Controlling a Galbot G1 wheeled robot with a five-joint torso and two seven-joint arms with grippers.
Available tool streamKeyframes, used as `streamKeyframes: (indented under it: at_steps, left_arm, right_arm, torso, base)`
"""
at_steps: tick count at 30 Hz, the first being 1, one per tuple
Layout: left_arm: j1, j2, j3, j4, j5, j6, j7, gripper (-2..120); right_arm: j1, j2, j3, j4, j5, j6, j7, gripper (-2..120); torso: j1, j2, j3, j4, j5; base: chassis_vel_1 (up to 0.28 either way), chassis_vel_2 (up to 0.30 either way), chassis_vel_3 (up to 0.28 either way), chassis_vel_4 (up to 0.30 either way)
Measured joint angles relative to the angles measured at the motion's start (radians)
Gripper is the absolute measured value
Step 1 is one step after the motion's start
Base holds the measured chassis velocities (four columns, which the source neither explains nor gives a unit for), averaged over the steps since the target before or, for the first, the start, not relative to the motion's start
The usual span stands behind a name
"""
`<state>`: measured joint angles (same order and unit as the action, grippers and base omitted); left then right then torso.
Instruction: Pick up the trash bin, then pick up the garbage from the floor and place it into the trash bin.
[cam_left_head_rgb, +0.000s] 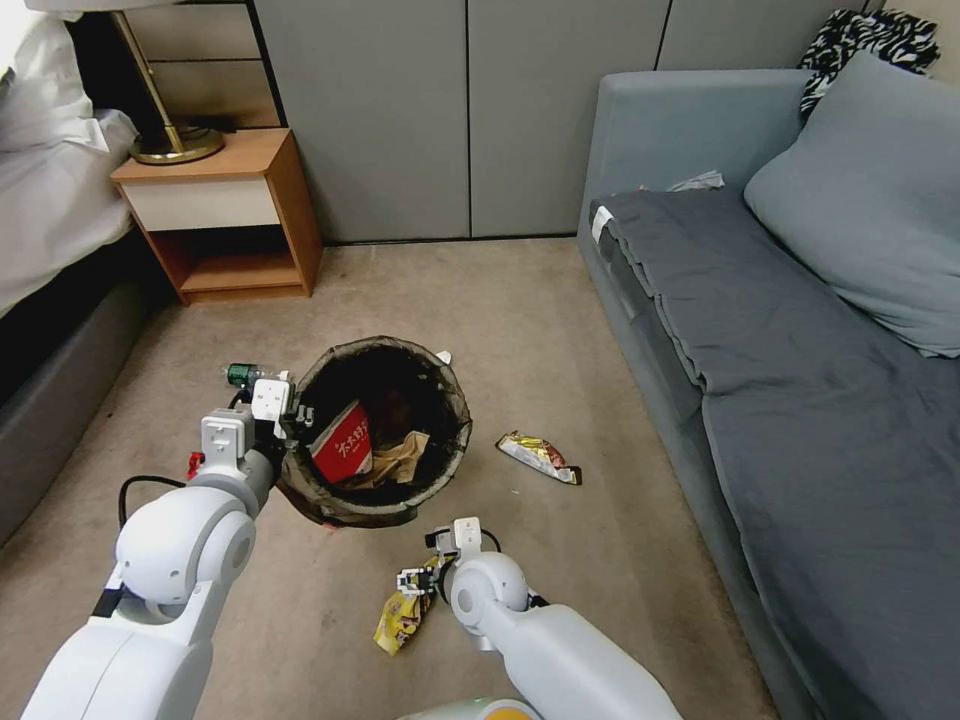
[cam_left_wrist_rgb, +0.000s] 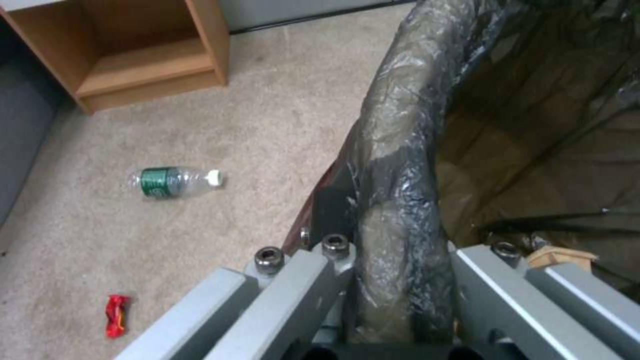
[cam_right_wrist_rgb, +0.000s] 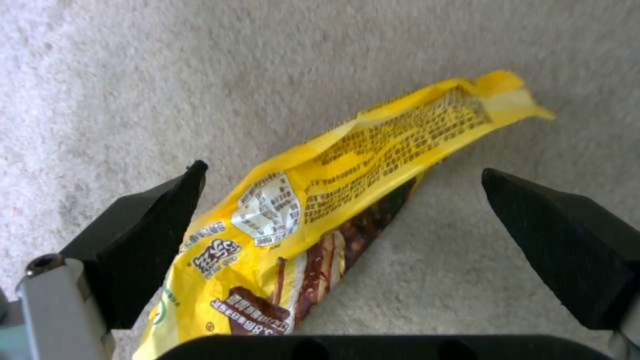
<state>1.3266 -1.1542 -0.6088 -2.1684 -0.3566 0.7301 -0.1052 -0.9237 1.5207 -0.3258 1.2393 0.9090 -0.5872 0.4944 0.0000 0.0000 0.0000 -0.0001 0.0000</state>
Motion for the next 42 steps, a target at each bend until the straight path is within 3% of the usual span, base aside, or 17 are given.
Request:
streamKeyframes:
  at_steps: [15,29,42]
  left_arm:
    - [-0.001,-0.005,0.006,0.004,0.008,-0.004,0.007,1]
    - [-0.012,0.000,0.016,0.015,0.006,-0.005,0.009,1]
    - [-0.015,0.001,0.016,0.018,0.007,-0.005,0.009,1]
  right_arm:
    - [0.034,0.022,0.015,-0.053,0.007,0.017,-0.022,98]
    - [0.026,0.018,0.037,-0.057,0.028,0.021,-0.017,43]
    - [0.024,0.006,0.038,-0.045,0.029,0.017,-0.003,0]
  torso:
    - [0.000,0.000,0.000,0.0001,0.0000]
    - [0.000,0.000,0.000,0.0001,0.0001]
    - [0.000,0.000,0.000,0.0001,0.0001]
  base:
    - [0.000,0.000,0.000,0.000]
    - [0.000,0.000,0.000,0.000]
    - [0.000,0.000,0.000,0.000]
